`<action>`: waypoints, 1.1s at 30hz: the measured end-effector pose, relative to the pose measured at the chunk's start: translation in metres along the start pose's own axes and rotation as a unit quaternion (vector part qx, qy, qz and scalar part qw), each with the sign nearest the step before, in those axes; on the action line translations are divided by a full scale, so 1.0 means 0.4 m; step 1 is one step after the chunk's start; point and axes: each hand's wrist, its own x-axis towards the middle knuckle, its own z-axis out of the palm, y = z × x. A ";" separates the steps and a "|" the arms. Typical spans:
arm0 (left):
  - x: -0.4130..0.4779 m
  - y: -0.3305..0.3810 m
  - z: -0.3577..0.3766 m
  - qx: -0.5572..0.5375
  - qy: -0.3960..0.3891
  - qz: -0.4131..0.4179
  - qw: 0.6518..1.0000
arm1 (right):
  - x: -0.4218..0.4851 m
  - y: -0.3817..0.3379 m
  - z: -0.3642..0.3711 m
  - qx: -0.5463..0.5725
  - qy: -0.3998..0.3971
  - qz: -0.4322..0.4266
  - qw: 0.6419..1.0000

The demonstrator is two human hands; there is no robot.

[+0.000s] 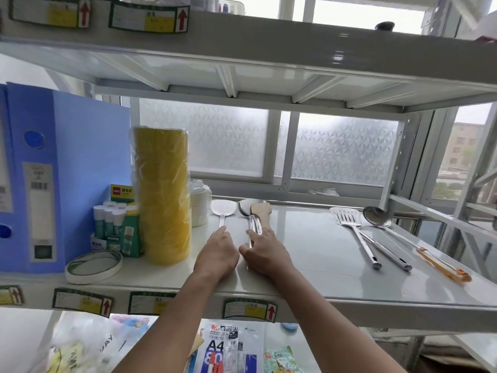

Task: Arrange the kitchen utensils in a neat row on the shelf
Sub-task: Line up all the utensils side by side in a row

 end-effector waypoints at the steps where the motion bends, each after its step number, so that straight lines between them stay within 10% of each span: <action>1: 0.001 0.000 0.001 0.004 0.002 0.003 1.000 | 0.001 0.000 0.000 -0.001 -0.002 0.000 1.000; 33: 0.016 -0.013 0.005 0.030 -0.006 0.014 0.999 | 0.027 -0.002 0.010 0.002 -0.010 0.004 1.000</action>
